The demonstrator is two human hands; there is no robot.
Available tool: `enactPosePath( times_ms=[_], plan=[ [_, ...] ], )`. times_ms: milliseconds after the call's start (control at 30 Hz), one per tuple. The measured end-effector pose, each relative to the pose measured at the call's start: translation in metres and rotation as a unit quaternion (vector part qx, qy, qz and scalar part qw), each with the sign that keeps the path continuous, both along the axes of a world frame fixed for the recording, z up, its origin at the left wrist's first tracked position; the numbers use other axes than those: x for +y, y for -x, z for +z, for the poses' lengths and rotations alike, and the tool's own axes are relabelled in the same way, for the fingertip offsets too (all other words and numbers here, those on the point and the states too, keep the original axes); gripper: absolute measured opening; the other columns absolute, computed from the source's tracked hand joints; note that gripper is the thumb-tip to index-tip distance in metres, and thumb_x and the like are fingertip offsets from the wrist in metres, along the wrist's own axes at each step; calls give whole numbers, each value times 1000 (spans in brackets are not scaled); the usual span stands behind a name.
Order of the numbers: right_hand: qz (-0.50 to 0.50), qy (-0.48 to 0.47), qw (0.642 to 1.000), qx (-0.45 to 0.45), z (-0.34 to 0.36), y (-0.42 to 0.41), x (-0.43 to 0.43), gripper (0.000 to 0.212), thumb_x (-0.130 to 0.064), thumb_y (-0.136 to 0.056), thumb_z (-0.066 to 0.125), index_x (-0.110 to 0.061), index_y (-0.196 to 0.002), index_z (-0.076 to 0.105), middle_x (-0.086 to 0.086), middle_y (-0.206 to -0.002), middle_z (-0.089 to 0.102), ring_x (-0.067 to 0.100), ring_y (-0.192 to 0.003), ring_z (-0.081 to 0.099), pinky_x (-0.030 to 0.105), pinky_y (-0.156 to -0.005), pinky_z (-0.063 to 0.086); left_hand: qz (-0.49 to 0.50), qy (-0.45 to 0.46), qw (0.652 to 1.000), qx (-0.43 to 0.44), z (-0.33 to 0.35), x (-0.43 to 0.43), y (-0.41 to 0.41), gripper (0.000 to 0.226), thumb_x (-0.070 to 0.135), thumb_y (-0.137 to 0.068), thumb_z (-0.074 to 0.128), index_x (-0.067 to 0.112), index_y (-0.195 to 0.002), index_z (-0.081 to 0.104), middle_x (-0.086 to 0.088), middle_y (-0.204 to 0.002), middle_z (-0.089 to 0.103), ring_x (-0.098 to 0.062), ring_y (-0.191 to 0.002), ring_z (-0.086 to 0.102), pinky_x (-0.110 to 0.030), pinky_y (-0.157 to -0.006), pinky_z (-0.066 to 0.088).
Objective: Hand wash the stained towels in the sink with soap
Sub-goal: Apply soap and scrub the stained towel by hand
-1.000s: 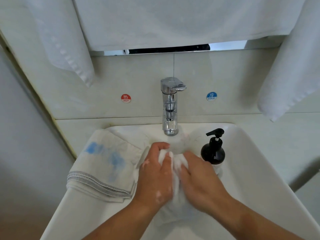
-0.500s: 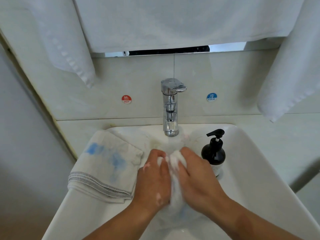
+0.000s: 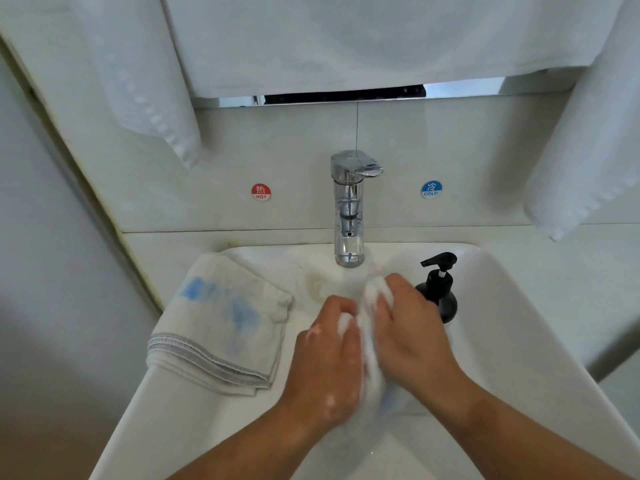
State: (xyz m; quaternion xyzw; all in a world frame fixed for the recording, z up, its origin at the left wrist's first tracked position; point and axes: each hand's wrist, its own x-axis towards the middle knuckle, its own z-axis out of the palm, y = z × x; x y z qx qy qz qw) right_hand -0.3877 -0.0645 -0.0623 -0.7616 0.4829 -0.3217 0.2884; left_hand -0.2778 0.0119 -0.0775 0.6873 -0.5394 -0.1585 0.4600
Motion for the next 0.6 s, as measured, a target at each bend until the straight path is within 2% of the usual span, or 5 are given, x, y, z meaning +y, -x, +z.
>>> enactPosePath(
  times_ms=[167,267,367,467,600],
  plan=[
    [64,-25,988,139,-4,10,15,15,-24,-103,40,-23,-88,38,5,-88,58,25,-79,52,33,-66,36,52,52,995,73,9,-9,1,13,38,-99,48,35,-108,57,17,-94,66,4,-91,61,-11,-75,44],
    [103,-10,992,74,-3,4,25,25,-19,-102,44,-28,-80,35,-3,-79,53,11,-67,46,23,-59,38,94,-10,995,5,1,-9,-7,11,30,-104,45,34,-108,54,15,-88,64,-3,-84,60,-17,-69,39],
    [26,-17,999,3,-2,1,10,20,-21,-103,46,-24,-83,43,-5,-78,53,11,-71,51,24,-61,39,23,-57,997,-38,-5,-2,-5,14,32,-105,39,35,-108,53,9,-84,67,-9,-78,65,-27,-71,46],
    [5,-24,998,51,-4,6,1,14,-26,-104,41,-23,-90,44,-6,-79,53,10,-71,52,21,-53,34,0,4,1000,-7,1,-1,5,11,32,-104,45,38,-108,54,18,-92,67,2,-88,63,-12,-73,45],
    [109,-1,985,137,0,11,19,20,-24,-103,38,-30,-85,33,-11,-74,46,9,-65,45,27,-57,36,85,21,996,27,2,-12,0,12,26,-103,50,34,-109,55,17,-96,65,1,-90,60,-7,-74,39]
  ],
)
